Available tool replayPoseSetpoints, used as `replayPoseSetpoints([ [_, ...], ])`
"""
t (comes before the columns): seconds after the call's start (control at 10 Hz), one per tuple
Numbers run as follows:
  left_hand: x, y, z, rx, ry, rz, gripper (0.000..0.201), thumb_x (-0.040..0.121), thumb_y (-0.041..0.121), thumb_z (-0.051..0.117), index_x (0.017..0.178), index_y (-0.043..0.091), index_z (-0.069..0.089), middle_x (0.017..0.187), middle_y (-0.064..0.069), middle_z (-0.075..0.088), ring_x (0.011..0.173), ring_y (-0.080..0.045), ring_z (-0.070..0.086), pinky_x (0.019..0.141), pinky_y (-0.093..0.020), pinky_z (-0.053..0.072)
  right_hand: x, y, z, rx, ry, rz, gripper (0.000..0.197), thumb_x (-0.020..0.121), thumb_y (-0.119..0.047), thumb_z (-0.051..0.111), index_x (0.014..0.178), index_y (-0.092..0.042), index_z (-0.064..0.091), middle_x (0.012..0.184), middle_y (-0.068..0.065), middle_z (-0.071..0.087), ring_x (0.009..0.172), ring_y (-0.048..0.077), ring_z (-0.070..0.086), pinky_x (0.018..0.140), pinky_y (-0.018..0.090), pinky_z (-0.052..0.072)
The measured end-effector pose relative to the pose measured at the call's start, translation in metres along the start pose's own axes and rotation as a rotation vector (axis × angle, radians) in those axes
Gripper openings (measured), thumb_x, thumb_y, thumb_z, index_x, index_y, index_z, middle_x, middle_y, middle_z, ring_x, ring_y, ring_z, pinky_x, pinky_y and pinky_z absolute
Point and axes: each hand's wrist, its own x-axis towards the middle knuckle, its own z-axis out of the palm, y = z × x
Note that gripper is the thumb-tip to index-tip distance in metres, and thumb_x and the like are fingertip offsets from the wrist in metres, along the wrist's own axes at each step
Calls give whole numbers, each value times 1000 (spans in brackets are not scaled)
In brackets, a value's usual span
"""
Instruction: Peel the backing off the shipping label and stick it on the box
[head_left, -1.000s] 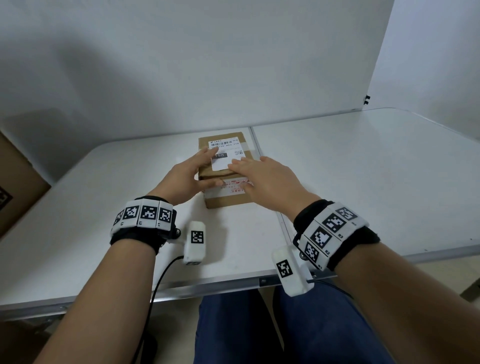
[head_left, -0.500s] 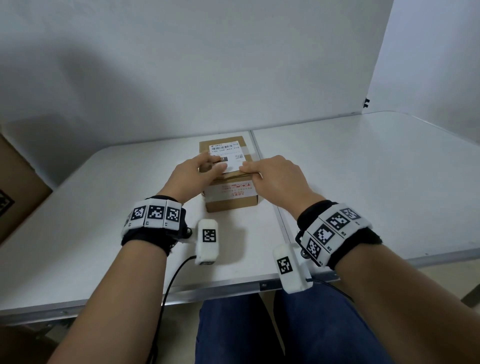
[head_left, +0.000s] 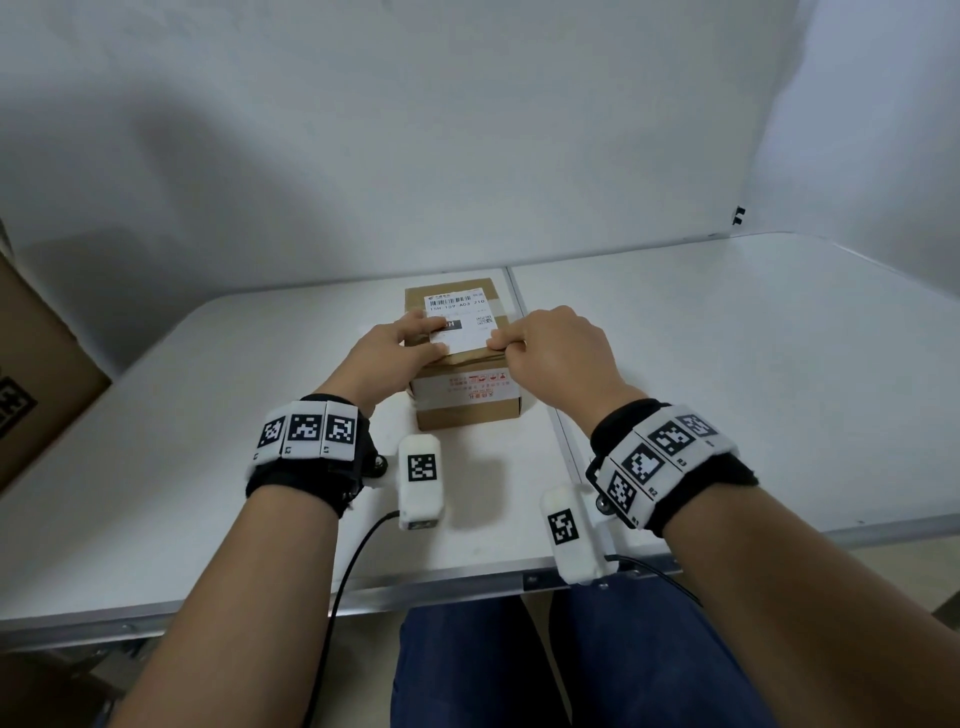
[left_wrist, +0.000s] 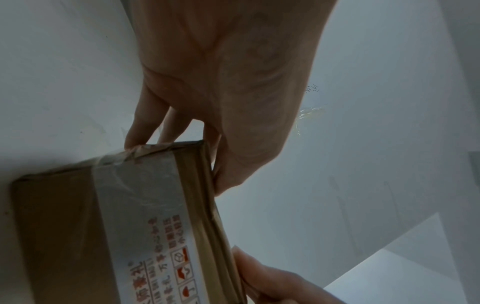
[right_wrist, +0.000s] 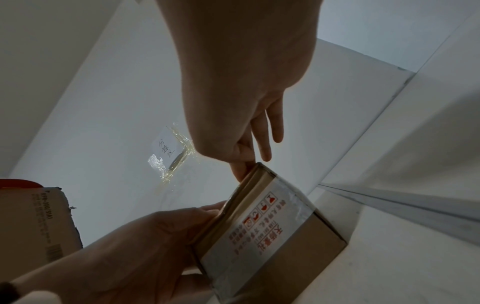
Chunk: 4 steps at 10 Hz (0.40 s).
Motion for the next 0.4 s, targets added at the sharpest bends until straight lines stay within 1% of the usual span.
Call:
replayPoseSetpoints([
  [0.1,0,2,0,-12,-8,-16,41,90,21,56,131,30,58,148,21,37,119,-14,51,78,-22,48,1,0,1,26,17,12,37,92,-18,44,107,-32,75,116,-5,71,92,21,64,72,28,47],
  [0.2,-1,5,-1,-43,-19,-44,44,90,17,45,129,32,60,148,23,37,114,-12,52,74,-23,47,8,0,0,22,21,14,36,88,-15,43,95,-24,77,100,0,74,78,21,62,64,27,48],
  [0.3,3,6,-6,-65,-52,-73,45,89,15,43,125,34,62,147,24,37,112,-11,53,74,-25,47,29,-3,-3,57,87,-3,35,83,-13,41,83,-18,76,87,6,73,69,24,62,59,32,53],
  [0.4,7,7,-15,20,-29,-66,40,91,22,46,124,37,62,150,28,30,117,-9,50,89,-33,49,50,-16,-5,94,65,-17,35,82,-10,43,84,-19,77,89,2,73,67,20,57,57,27,45],
])
